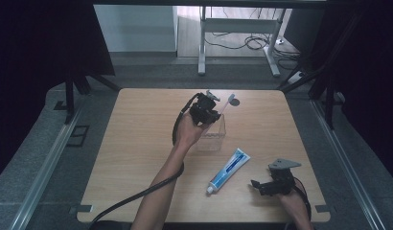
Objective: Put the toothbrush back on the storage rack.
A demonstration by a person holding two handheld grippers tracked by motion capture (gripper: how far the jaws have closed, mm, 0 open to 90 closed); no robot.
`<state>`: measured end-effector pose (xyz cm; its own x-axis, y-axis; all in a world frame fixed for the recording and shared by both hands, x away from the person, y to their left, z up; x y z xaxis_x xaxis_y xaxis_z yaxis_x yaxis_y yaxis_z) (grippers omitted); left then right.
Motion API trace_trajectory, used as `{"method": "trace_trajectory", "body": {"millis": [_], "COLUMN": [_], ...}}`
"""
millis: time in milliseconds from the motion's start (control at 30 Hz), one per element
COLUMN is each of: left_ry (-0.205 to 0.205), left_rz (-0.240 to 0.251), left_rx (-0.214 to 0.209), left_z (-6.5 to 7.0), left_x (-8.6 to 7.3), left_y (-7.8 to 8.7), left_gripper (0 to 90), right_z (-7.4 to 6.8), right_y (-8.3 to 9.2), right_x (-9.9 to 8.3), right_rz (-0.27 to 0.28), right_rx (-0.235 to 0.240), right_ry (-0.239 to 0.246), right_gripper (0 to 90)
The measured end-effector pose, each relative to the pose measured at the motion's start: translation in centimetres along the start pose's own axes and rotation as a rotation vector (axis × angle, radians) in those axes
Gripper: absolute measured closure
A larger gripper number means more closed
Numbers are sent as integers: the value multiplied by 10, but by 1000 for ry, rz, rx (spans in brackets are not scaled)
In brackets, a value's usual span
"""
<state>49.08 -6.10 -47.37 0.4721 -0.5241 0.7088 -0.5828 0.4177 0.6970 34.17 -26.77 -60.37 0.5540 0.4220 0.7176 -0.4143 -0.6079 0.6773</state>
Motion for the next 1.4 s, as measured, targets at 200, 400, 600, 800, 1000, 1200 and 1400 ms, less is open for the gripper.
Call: {"method": "trace_trajectory", "body": {"millis": [200,400,600,800,1000,1200,1400], "left_ry": [9,-4,-22,-34,-33,-49,-64], "left_rz": [0,-10,-33,-50,-63,-76,-88], "left_rx": [-2,4,10,19,21,35,48], "left_z": [2,4,8,10,11,12,12], "left_x": [-4,-11,-20,-25,-29,-32,-35], "left_y": [-5,-11,-19,-23,-27,-30,-32], "left_gripper": [788,788,788,788,788,789,789], "right_z": [0,0,0,0,0,-1,-1], "right_y": [-1,-1,-2,-1,2,1,1], "right_x": [0,-1,-1,-1,4,3,3], "right_rz": [-2,-6,-9,-5,29,19,16], "right_rx": [1,2,2,1,-7,-2,-1], "right_ry": [-2,-2,0,-1,10,9,5], "right_gripper": [0,0,0,0,0,0,0]}}
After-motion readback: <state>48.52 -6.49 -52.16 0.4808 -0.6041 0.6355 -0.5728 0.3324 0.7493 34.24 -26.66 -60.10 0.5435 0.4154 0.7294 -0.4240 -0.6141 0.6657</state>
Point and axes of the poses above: each handheld gripper's, and its own axes: y roughly backward along the jaws, x roughly out of its top, z roughly to its right, the point moved 9 cm from there along -y, roughly forward along the jaws, and after that the axes turned 11 degrees about x, right-handed, at the moved point
